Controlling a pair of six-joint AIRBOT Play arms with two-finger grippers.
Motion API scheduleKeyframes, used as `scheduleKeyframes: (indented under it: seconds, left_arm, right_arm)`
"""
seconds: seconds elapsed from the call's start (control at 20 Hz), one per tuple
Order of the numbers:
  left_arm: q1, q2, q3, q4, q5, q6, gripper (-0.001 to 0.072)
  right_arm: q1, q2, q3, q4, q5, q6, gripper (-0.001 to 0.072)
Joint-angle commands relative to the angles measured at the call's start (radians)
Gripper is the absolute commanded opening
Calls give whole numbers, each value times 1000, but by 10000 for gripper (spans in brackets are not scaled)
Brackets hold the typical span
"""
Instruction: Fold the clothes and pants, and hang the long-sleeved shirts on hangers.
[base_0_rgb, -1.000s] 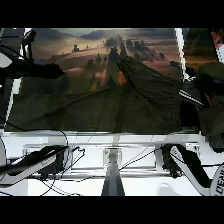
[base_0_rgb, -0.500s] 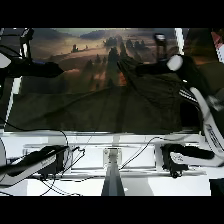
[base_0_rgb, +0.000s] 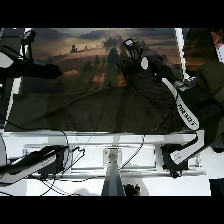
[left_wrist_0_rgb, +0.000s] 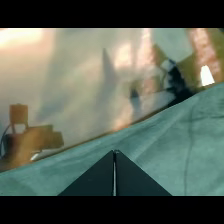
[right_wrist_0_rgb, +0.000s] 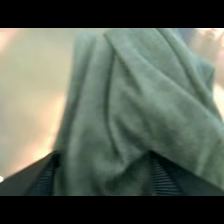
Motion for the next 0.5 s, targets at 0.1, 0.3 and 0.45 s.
scheduleKeyframes:
  seconds: [0.1,0.3,0.45]
  left_arm:
    - [0,-36,-1,7,0,0,17]
    - [0,-42,-1,7,0,0,17]
    - [0,-42,-1,-10,0,0,17]
  right_arm:
    - [3,-33,29,-202,10,-2,118]
    - [14,2,122,-189,121,0,26]
    - [21,104,171,-171,266,-1,25]
